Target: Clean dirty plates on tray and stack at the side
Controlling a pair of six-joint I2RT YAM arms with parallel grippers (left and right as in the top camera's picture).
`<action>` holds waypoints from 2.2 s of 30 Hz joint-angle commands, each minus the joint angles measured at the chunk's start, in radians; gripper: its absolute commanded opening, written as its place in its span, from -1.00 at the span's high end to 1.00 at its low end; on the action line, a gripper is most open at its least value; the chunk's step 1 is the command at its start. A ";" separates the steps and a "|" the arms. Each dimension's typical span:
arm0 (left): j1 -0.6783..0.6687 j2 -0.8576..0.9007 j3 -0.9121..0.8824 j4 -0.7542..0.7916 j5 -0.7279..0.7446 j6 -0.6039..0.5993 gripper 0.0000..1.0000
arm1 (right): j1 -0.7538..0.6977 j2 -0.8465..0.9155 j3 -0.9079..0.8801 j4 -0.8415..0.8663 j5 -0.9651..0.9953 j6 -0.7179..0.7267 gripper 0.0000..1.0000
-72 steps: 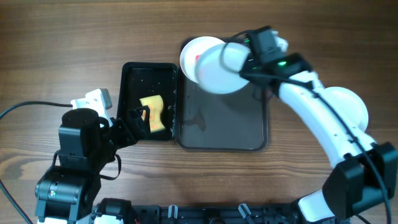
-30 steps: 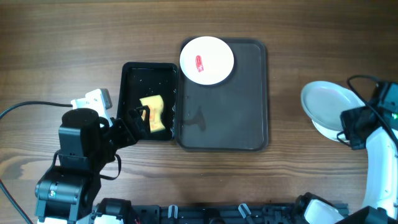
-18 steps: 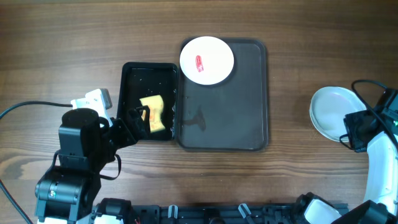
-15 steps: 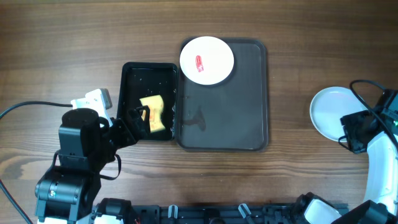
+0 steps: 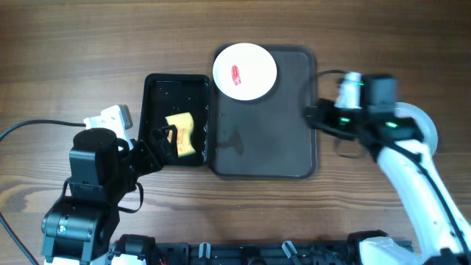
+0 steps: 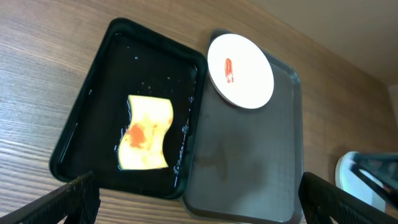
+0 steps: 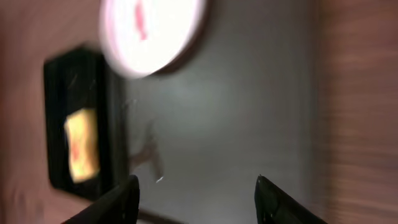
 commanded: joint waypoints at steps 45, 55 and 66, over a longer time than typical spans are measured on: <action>0.007 0.003 0.011 0.002 -0.006 -0.002 -1.00 | 0.148 0.594 0.594 -0.101 0.346 -0.076 0.91; 0.007 0.003 0.011 0.002 0.063 -0.002 -1.00 | 0.150 0.521 0.414 -0.330 0.328 0.212 0.91; 0.007 0.043 0.011 0.004 0.095 -0.002 -1.00 | 0.170 0.520 0.150 -0.095 0.169 0.298 0.91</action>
